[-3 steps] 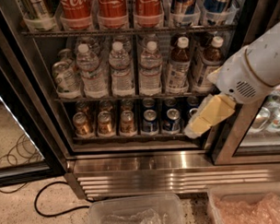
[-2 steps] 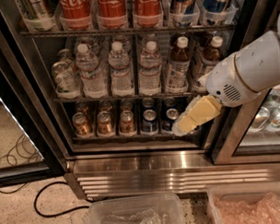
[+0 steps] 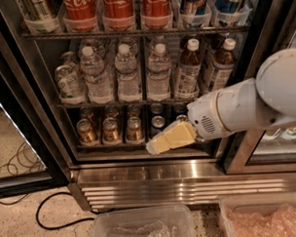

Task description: Pick water bottle from middle shelf of fridge

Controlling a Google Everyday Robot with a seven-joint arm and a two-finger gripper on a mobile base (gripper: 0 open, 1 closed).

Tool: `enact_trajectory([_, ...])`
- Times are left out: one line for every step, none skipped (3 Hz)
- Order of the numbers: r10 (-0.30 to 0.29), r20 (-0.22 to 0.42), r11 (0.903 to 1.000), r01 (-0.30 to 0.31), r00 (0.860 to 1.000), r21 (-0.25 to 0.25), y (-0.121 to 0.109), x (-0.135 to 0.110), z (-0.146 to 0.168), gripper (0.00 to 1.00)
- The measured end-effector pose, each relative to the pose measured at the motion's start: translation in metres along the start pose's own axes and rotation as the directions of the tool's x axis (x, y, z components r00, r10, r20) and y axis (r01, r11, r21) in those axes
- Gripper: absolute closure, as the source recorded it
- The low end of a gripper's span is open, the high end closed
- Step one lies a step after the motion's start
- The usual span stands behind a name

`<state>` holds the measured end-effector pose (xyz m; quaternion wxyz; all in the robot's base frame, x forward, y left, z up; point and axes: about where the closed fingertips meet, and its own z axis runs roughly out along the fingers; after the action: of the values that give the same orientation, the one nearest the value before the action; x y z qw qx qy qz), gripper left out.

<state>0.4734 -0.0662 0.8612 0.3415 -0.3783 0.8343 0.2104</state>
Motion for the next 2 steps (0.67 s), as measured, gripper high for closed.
enact_trajectory([0.097, 0.055, 0.992, -0.101, 0.994, 0.076, 0.014, 0.007, 0.021, 0.0])
enact_trajectory([0.158, 0.114, 0.9679, -0.177, 0.981, 0.178, 0.006, 0.002, 0.034, 0.0])
